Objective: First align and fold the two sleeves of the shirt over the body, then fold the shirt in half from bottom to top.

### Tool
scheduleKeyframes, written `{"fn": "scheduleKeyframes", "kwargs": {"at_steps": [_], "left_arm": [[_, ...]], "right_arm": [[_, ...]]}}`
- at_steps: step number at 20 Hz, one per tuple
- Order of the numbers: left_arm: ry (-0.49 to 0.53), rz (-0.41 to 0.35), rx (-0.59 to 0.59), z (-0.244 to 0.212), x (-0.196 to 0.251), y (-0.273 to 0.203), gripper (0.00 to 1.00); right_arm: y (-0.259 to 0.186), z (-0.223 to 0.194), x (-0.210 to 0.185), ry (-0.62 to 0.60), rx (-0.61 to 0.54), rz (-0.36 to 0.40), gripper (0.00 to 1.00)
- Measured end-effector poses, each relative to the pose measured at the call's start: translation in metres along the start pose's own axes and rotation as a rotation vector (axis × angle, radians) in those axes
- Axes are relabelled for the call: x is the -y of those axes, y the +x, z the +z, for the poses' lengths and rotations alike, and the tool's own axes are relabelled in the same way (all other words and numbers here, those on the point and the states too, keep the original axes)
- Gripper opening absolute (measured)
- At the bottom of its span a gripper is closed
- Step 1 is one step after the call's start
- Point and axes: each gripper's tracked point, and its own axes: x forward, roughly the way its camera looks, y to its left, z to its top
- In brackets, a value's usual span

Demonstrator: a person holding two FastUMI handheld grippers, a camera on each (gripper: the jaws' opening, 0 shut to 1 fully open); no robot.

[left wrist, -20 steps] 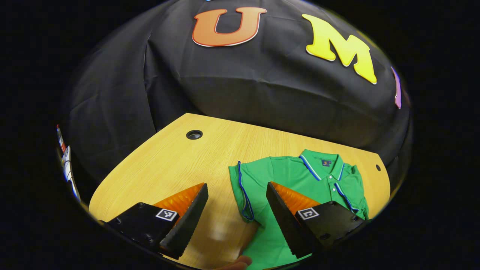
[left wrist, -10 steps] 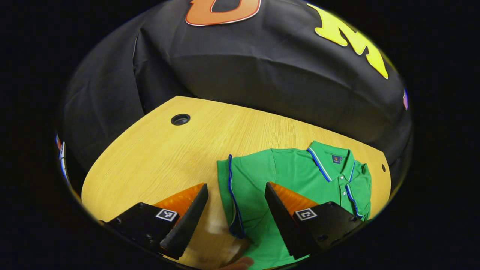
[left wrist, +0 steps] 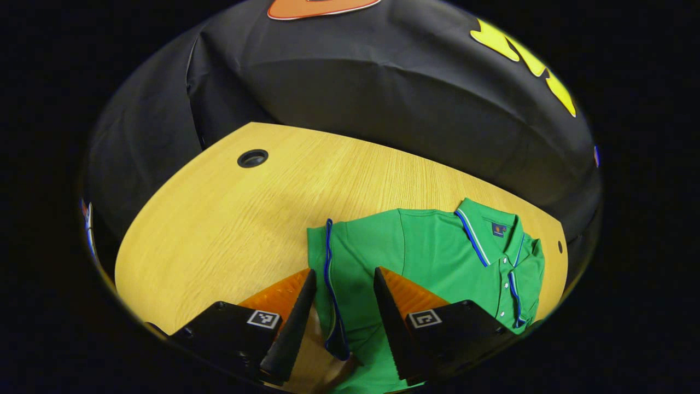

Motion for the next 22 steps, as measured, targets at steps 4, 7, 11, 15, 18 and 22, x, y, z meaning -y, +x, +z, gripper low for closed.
{"fn": "scheduleKeyframes", "kwargs": {"at_steps": [4, 7, 11, 15, 18, 22], "left_arm": [[0.056, 0.020, -0.020, -0.003, -0.002, 0.001, 0.60], [0.094, 0.040, -0.030, -0.002, -0.007, 0.001, 0.55], [0.099, 0.055, -0.048, -0.004, -0.012, 0.000, 0.29], [0.148, 0.039, -0.059, -0.003, -0.012, 0.001, 0.20], [0.175, 0.020, -0.058, 0.000, -0.012, 0.002, 0.07], [0.210, -0.009, -0.046, 0.006, -0.009, 0.000, 0.04]], "right_arm": [[0.005, -0.011, 0.007, 0.009, -0.023, -0.008, 0.96], [0.008, -0.017, 0.010, 0.023, -0.036, -0.008, 0.96], [0.011, -0.022, 0.013, 0.043, -0.039, -0.001, 0.96], [0.011, -0.029, 0.017, 0.062, -0.057, 0.013, 0.96], [0.008, -0.028, 0.027, 0.091, -0.056, 0.012, 0.96], [0.006, -0.025, 0.039, 0.128, -0.040, 0.005, 0.96]]}}
